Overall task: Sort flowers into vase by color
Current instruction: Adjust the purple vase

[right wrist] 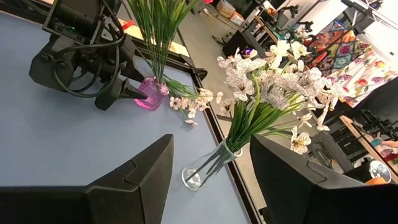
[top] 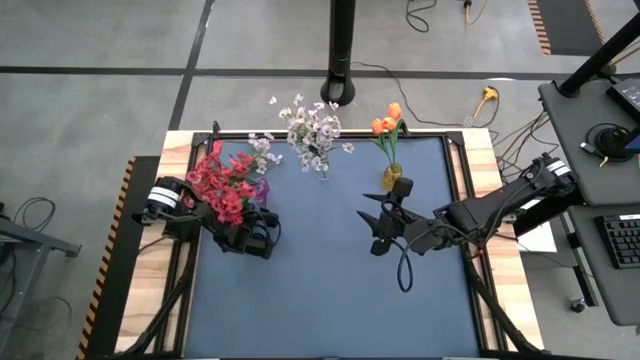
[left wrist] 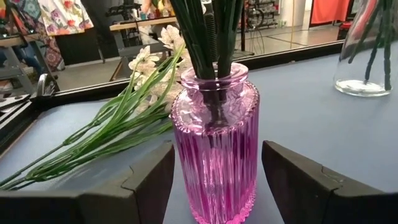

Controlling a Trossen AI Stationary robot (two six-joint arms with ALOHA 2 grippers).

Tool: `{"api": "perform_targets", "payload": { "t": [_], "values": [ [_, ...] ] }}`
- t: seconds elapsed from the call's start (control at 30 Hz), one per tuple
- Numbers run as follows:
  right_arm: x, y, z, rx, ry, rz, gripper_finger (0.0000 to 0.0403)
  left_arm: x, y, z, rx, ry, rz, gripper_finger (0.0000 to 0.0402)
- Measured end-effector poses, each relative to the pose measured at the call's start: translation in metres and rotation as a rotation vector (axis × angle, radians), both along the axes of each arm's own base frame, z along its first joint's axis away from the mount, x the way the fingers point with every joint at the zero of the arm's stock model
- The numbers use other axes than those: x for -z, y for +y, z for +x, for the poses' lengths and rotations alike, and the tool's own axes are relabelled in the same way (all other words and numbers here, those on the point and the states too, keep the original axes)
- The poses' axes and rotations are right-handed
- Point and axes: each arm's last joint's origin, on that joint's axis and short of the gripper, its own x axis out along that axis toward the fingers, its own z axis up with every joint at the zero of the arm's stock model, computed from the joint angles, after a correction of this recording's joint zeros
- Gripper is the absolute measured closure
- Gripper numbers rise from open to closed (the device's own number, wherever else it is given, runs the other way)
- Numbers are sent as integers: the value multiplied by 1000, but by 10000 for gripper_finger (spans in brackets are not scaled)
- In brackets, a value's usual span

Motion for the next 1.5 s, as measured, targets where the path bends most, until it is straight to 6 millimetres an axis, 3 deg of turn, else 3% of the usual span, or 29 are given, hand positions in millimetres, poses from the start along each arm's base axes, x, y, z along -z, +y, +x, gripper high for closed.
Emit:
{"api": "perform_targets", "payload": {
  "t": [0.7, 1.5],
  "values": [
    [0, 0, 0, 0, 2, -1, 197, 0, 0, -1, 4, 19, 6, 218],
    [2, 0, -1, 3, 15, 0, 197, 0, -2, 2, 12, -15, -14, 219]
  ]
}}
